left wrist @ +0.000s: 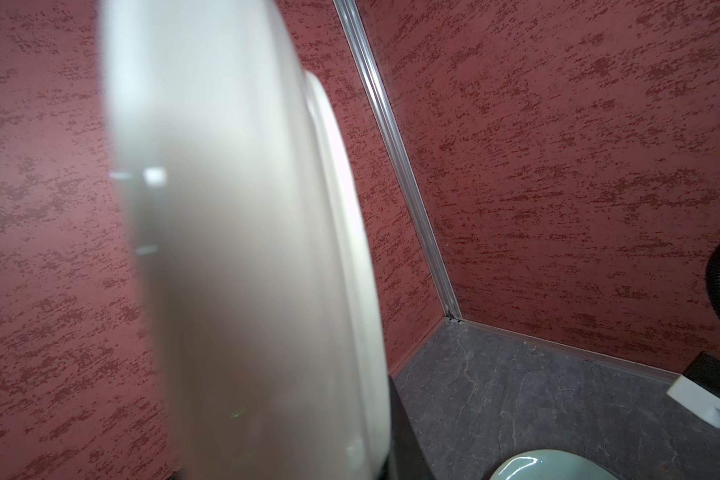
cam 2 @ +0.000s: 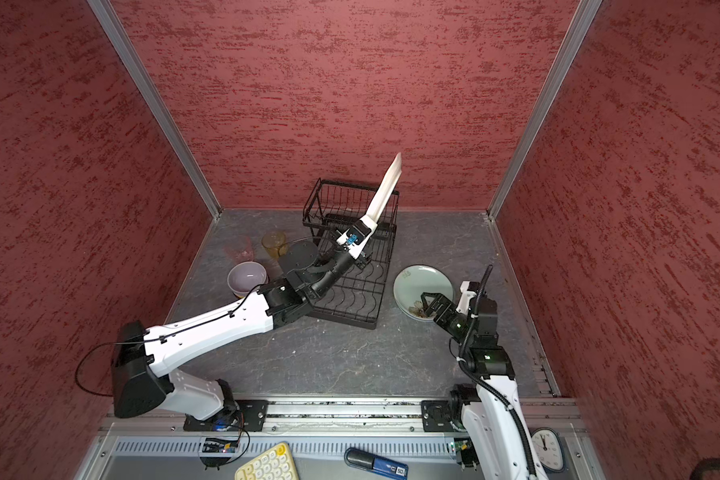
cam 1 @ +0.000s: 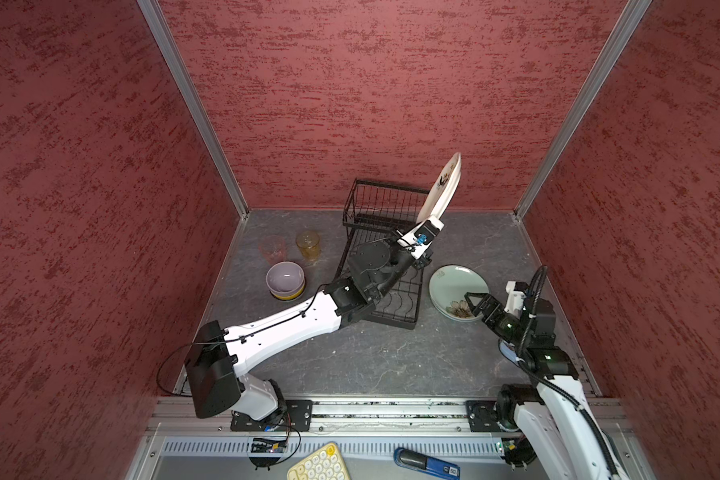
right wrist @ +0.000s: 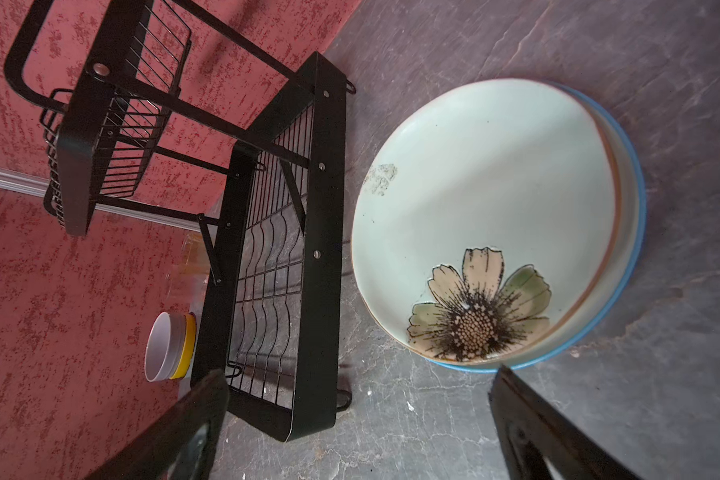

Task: Unload the mixed dishes from the dish rack
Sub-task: 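Carry the white plate toward the right gripper over the stacked plates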

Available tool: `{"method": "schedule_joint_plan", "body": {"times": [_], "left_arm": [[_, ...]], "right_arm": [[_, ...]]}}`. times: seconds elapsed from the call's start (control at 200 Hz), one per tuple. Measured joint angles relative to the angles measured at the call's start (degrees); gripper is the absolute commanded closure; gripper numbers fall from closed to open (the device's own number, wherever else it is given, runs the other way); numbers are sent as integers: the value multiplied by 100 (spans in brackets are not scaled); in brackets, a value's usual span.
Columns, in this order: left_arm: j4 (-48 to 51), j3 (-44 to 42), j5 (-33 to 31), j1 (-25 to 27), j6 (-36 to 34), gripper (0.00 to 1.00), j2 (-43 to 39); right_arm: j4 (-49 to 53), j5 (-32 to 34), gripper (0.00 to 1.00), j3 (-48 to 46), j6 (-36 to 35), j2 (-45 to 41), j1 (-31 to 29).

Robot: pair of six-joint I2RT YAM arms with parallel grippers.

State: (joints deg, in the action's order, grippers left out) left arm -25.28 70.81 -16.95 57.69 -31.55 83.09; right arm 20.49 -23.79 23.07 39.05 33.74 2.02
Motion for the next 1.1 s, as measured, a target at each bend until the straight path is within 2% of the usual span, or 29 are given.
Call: {"method": "schedule_joint_plan", "body": {"times": [0.341, 0.576, 0.877, 1.097], "left_arm": [[-216, -1095, -680, 546, -337, 100, -544], [-210, -1659, -1064, 898, -503, 100, -1025], [-444, -1834, -1805, 994, -1473, 100, -597], [-505, -2326, -2096, 1250, -1600, 100, -507]], "right_arm": [[181, -52, 1, 400, -7, 203, 0], [-61, -503, 1, 400, 313, 297, 0], [-334, -1014, 1, 501, 623, 728, 0], [-431, -1102, 1, 579, 728, 452, 0]]}}
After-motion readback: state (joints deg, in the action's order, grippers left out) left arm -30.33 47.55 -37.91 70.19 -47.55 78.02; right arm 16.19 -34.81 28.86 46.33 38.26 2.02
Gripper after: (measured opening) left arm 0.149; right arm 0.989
